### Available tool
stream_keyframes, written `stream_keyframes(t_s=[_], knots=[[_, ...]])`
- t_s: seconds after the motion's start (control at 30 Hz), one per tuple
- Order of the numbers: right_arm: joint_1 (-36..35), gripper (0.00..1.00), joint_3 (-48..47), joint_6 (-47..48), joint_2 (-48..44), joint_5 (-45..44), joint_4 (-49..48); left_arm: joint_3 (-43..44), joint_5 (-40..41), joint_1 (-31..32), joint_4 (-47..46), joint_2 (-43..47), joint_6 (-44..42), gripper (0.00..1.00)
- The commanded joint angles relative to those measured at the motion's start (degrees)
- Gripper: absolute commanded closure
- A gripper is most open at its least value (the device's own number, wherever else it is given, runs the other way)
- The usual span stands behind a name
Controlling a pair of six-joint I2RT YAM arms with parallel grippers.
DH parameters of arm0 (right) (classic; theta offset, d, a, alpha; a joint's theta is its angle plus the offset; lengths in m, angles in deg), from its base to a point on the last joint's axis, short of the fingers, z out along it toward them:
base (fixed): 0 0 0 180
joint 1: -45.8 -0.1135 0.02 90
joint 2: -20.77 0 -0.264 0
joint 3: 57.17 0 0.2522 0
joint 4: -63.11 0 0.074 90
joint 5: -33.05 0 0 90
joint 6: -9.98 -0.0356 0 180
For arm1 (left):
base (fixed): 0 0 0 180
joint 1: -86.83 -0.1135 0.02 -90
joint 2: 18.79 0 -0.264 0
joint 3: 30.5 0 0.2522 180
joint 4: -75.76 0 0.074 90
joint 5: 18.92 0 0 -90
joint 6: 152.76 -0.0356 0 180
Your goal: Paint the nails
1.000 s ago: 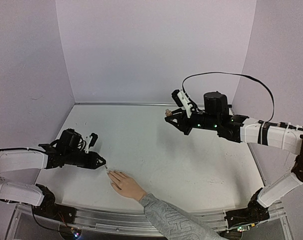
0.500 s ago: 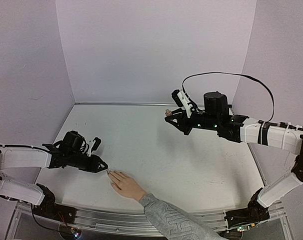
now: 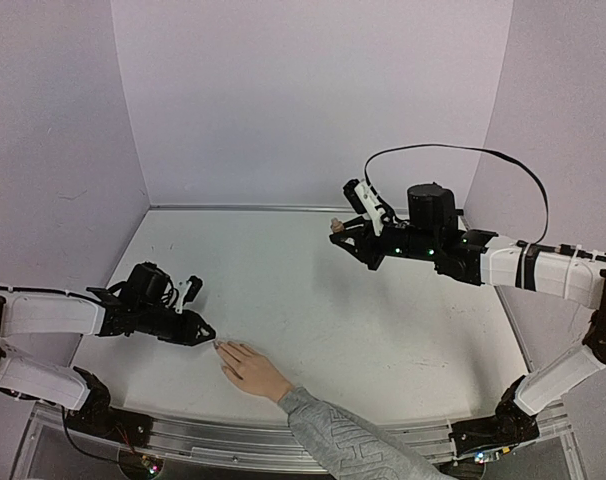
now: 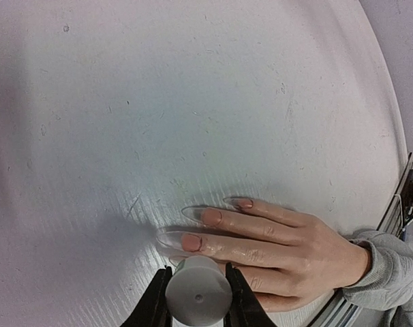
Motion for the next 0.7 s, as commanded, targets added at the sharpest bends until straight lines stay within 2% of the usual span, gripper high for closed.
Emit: stream_keyframes(t_s=[0.0, 0.67], knots=[[0.3, 1.00, -0.5, -0.6, -0.4, 0.9, -2.9, 2.9, 0.8, 0.2, -2.1, -0.6, -1.3, 1.00], [0.3, 1.00, -0.4, -0.6, -0.6, 0.7, -2.9, 3.8, 2.6, 0.2, -1.8, -2.8, -0.3, 1.00]])
